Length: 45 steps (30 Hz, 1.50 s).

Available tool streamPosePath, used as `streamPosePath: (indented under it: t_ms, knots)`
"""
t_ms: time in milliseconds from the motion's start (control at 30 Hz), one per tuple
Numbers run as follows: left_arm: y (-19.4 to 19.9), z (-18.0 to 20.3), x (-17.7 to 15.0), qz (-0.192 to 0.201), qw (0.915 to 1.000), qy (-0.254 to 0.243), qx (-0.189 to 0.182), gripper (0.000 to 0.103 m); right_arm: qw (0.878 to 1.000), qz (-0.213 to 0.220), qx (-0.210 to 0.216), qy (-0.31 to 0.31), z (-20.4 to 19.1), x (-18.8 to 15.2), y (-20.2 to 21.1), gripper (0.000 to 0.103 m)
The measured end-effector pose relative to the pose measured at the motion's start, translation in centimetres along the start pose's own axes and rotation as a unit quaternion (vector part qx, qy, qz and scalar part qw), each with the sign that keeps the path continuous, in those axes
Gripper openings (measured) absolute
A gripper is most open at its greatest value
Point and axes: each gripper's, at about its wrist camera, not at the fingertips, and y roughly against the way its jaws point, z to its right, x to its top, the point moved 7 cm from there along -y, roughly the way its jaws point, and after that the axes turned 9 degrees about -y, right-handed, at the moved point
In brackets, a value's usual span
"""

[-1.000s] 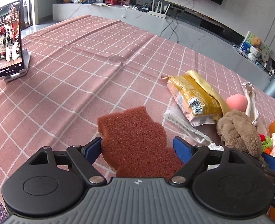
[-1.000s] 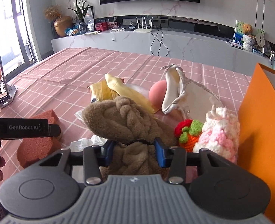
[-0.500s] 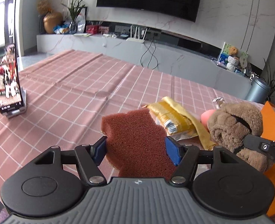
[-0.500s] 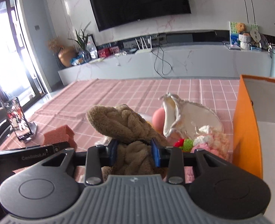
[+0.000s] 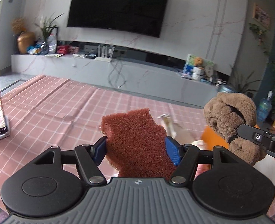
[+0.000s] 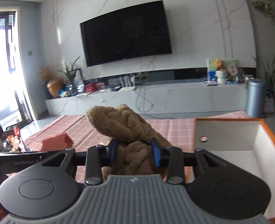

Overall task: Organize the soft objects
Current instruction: 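Carry both items over the orange box and open both grippers to drop them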

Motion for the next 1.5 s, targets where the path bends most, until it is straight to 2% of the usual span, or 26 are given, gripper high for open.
streamPosePath:
  t_ms: [133,267,433,567,633,833,900,933,1000,1033,1067,1267,1500]
  knots:
    - [0.5,3.7,1.3,0.013,0.9983,-0.025,-0.051,0.076,0.999,0.01,-0.036,-0.009,3.1,0.7,2.4,0.036]
    - [0.5,8.4,2.6,0.026,0.9918,-0.061,-0.109,0.076,0.997,0.007,-0.069,-0.022,6.2,1.0,4.0,0.036]
    - [-0.7,13.9,3.5,0.018,0.9781,-0.102,-0.181,0.076,0.994,-0.015,-0.109,-0.015,9.5,1.1,5.1,0.036]
    - [-2.9,17.9,3.3,-0.021,0.9636,-0.139,-0.228,0.076,0.989,-0.057,-0.139,-0.01,12.6,0.6,4.8,0.036]
    - [-4.0,19.7,3.0,-0.033,0.9575,-0.166,-0.233,0.076,0.985,-0.084,-0.148,-0.009,14.2,0.0,4.3,0.037]
    - [-7.1,23.0,0.8,-0.104,0.936,-0.23,-0.246,0.076,0.975,-0.151,-0.159,0.014,16.9,-1.1,2.0,0.036]
    - [-8.0,23.7,0.3,-0.12,0.9304,-0.246,-0.244,0.076,0.973,-0.167,-0.156,0.023,17.2,-1.3,1.3,0.031]
    - [-8.4,23.9,0.1,-0.129,0.9278,-0.253,-0.243,0.076,0.972,-0.176,-0.154,0.025,17.7,-1.3,0.7,0.023]
    - [-8.7,24.4,-0.4,-0.14,0.9205,-0.27,-0.245,0.076,0.969,-0.193,-0.151,0.03,18.0,-1.5,-0.2,0.016]
    - [-8.9,24.7,-0.7,-0.144,0.9165,-0.28,-0.247,0.076,0.968,-0.2,-0.15,0.032,17.9,-1.7,-0.6,0.008]
    - [-9.2,25.0,-0.8,-0.148,0.9129,-0.288,-0.248,0.076,0.966,-0.207,-0.15,0.035,18.0,-1.8,-0.9,0.005]
    - [-10.9,25.4,-2.0,-0.173,0.9056,-0.309,-0.234,0.076,0.966,-0.214,-0.143,0.035,18.5,-1.8,-1.5,0.005]
    - [-11.2,26.3,-3.8,-0.186,0.8857,-0.366,-0.217,0.078,0.968,-0.201,-0.15,0.032,18.4,-1.6,-0.4,0.012]
